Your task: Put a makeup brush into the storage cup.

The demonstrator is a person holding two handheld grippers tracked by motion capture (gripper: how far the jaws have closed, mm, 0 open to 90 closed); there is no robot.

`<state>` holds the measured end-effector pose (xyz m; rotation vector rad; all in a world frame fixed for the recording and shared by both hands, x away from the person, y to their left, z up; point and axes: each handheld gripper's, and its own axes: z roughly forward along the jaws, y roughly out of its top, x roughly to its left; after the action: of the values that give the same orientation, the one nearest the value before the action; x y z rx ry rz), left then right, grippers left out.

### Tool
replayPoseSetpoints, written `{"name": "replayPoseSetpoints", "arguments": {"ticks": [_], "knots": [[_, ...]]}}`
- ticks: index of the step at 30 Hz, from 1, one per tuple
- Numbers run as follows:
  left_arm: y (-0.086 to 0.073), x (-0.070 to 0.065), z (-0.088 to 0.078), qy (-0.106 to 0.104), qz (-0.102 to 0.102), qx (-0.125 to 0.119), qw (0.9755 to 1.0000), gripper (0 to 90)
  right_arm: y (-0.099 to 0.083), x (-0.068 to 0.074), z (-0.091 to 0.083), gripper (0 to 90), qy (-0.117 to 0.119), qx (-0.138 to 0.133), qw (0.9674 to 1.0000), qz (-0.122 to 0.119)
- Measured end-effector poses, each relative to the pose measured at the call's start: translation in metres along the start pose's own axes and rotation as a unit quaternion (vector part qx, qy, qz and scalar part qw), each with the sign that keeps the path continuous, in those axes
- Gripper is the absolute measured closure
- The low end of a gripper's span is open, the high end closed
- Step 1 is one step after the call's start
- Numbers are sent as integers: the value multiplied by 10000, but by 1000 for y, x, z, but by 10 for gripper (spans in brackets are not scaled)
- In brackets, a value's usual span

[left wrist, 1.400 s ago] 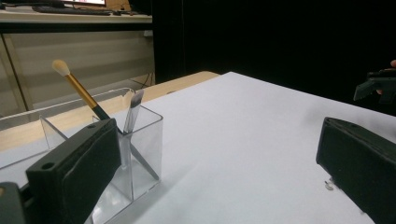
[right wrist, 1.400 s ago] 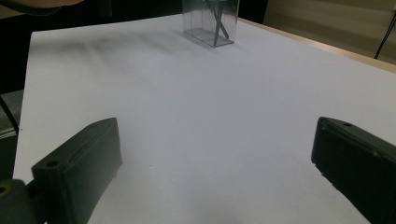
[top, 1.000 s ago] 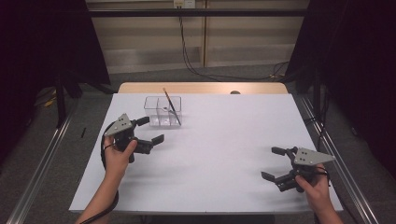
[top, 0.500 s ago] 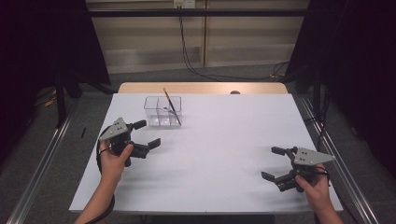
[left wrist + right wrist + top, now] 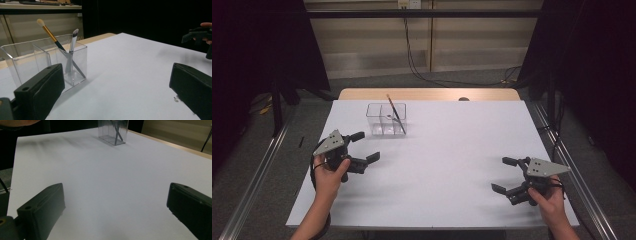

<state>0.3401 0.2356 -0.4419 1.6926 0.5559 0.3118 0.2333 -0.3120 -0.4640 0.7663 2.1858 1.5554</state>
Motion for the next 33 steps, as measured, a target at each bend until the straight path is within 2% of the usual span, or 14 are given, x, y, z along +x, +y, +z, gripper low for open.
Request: {"name": "replayPoseSetpoints", "arguments": {"ticks": [29,33], "knots": [[-12,-4,-27,135,45,121,9998,0,1,0,-1,11,-2,-25,10000,-23],[-14,-5,-30,143,-7,125,9998,0,1,0,-1,11,-6,-22,10000,-25]]}}
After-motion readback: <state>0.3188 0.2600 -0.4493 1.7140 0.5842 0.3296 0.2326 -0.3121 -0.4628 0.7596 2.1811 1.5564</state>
